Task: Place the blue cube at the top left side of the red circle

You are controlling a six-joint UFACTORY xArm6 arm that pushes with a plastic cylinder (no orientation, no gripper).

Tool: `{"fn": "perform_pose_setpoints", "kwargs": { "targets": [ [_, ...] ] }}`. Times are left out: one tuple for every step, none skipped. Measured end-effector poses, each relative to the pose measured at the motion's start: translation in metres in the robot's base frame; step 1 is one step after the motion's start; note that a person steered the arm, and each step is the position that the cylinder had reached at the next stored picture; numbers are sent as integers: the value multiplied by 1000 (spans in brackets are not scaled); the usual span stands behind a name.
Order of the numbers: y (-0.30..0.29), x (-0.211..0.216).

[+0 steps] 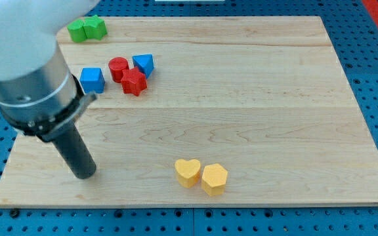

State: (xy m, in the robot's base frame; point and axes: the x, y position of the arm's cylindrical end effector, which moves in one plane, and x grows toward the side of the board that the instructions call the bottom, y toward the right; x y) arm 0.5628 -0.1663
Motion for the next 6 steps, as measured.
{"fn": "perform_pose_setpoints", "kwargs": {
  "targets": [
    [-3, -40],
    [-10, -85],
    [-16, -129],
    [-23, -169],
    [-31, -204],
    [-34, -239]
  ]
}}
